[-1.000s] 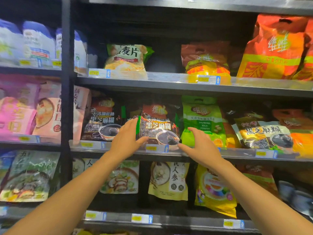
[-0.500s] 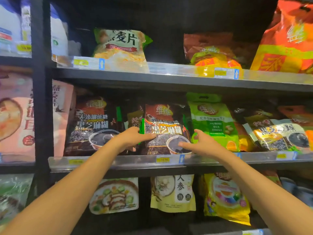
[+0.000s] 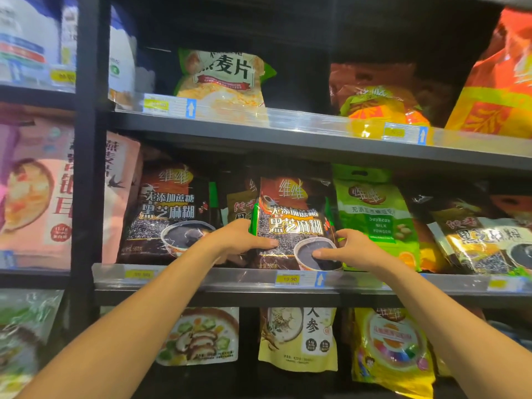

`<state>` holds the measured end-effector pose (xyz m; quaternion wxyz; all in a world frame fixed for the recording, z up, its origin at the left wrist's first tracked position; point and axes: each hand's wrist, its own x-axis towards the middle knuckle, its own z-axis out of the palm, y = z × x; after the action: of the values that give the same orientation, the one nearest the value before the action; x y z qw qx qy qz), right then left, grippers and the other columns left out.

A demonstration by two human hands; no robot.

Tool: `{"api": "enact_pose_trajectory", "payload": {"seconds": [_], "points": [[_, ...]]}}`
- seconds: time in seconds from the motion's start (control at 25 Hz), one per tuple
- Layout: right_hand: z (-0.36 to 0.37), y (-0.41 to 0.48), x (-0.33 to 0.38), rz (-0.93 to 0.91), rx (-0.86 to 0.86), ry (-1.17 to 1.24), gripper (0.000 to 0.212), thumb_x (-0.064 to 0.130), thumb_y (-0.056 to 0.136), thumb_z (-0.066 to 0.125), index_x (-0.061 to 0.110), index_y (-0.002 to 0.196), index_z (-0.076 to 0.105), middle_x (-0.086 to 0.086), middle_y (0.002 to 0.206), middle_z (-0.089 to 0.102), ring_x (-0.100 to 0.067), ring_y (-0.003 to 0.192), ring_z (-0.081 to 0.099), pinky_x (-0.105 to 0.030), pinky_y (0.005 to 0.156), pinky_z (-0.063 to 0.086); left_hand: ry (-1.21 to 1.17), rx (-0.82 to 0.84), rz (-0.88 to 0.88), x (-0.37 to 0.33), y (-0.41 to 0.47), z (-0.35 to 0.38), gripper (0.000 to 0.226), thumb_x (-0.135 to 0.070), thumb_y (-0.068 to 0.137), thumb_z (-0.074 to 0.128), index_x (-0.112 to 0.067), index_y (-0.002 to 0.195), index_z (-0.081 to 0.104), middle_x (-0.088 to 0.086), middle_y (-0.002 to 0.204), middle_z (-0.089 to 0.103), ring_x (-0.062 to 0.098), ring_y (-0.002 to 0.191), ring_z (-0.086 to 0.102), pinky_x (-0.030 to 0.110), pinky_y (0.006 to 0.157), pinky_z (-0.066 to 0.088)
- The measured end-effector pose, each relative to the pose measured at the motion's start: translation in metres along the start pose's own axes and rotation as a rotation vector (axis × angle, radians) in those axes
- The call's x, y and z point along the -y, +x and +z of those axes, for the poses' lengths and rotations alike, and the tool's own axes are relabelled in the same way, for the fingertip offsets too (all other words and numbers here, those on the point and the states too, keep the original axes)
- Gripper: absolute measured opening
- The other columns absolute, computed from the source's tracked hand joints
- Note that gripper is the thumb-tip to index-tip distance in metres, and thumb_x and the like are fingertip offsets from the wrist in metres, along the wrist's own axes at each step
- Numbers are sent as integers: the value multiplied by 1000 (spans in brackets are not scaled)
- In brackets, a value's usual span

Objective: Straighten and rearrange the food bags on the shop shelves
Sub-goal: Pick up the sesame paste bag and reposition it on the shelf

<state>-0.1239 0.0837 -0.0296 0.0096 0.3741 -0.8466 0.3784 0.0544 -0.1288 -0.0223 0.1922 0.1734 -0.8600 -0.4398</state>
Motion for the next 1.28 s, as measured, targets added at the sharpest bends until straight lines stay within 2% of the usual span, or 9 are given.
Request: {"api": "enact_pose_trajectory", "payload": {"seconds": [0.12,0.24,0.44,0.6,0.72,0.88,0.92,1.04,1.28], "points": [[1,0,1,-22,-39,16,73,48,68,93,21,120,50,9,96,62,-8,87,64,-30,73,55,4,-13,17,-4,-6,-3,45,-40,90,78,-26,131,64,-2,132,69,21,118,61,44,94,54],[2,1,4,-60,-91,50,86,51,62,95,20,129,50,9,102,63,-11,93,67,-36,83,59,-20,-36,3,-5,-9,-8,46,-40,91,78,-28,132,64,-4,136,67,22,126,59,49,101,51],[13,8,18,-83,-109,84,105,63,53,93,17,136,50,2,114,66,-17,101,68,-40,89,59,-55,-78,-11,-2,-19,-27,47,-41,89,79,-28,132,63,-5,134,65,22,127,56,55,109,47],[29,14,36,-113,-111,139,97,61,58,92,16,134,51,0,115,67,-19,102,68,-45,92,59,-95,-152,-5,6,-27,-44,39,-38,91,78,-21,124,66,-1,125,71,23,119,63,54,111,43],[43,20,52,-133,-84,167,95,62,60,91,18,133,50,1,116,66,-17,103,68,-43,92,59,-118,-205,-7,16,-31,-61,38,-34,92,77,-19,125,66,2,119,76,20,106,70,40,94,50],[64,23,76,-176,-33,180,72,58,69,88,25,118,47,6,105,62,-11,95,64,-34,85,55,-168,-265,-41,32,-43,-84,36,-33,90,79,-23,122,68,1,112,79,24,104,73,49,101,49],[71,25,81,-181,-21,180,74,59,69,88,25,121,48,4,110,64,-14,98,65,-36,88,57,-161,-282,-47,34,-48,-89,35,-32,90,79,-23,122,68,1,112,79,24,104,72,49,102,48],[94,32,97,-191,12,167,99,67,62,87,19,140,47,-4,129,64,-22,108,68,-45,93,60,-148,-319,-60,45,-62,-105,33,-29,93,77,-23,123,66,-1,113,77,17,101,69,45,96,45],[128,35,127,-207,112,179,103,68,62,86,19,141,43,-4,125,63,-23,107,67,-49,93,60,-197,-417,-106,65,-82,-136,44,-19,92,77,-17,133,60,6,117,77,26,104,75,49,99,57]]}}
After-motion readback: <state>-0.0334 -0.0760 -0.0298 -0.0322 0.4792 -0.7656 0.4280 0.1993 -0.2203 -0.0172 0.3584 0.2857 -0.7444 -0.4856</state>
